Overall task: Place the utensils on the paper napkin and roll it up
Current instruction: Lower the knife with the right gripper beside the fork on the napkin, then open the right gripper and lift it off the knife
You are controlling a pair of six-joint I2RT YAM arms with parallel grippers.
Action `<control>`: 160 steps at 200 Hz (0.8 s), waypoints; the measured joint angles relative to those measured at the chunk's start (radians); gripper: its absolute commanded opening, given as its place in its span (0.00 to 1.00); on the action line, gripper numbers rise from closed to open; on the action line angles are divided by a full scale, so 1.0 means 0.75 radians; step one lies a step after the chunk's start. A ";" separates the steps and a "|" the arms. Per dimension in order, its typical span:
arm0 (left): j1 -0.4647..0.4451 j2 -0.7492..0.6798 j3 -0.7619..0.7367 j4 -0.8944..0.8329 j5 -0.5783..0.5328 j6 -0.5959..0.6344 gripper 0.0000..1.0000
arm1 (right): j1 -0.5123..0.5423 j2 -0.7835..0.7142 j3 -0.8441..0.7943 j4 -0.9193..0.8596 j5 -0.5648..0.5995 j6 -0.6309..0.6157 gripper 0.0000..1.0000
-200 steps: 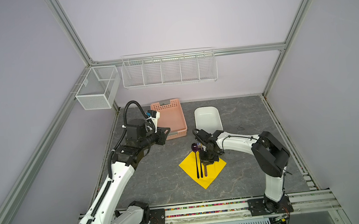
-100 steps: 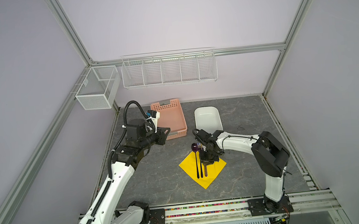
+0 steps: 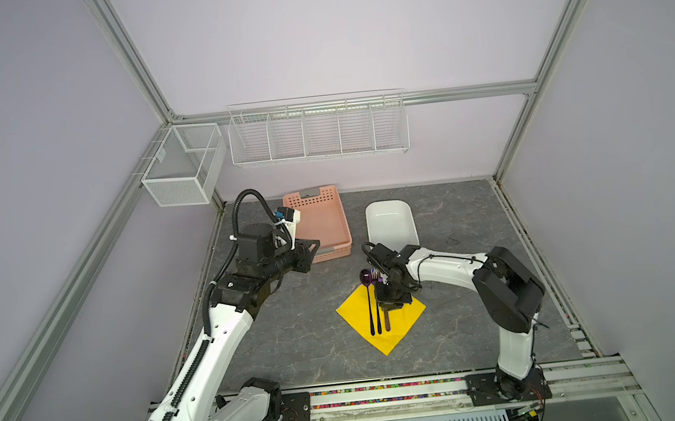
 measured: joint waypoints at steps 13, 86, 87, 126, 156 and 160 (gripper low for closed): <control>0.000 0.000 0.000 0.000 -0.001 0.000 0.26 | 0.000 0.000 0.000 0.001 -0.001 0.000 0.19; 0.000 0.000 0.000 -0.001 -0.001 0.000 0.26 | 0.000 0.000 0.000 0.001 -0.003 0.000 0.27; 0.000 0.000 0.000 -0.001 -0.001 0.000 0.26 | 0.000 0.000 0.000 0.001 -0.004 0.001 0.27; 0.000 0.001 0.000 -0.001 -0.002 0.000 0.26 | -0.001 -0.010 0.000 -0.015 0.001 -0.005 0.34; 0.000 0.007 0.000 -0.001 -0.002 0.001 0.26 | -0.011 -0.067 0.000 -0.051 0.027 -0.020 0.37; 0.000 0.009 0.000 0.000 -0.003 0.001 0.26 | -0.012 -0.081 0.000 -0.053 0.036 -0.023 0.37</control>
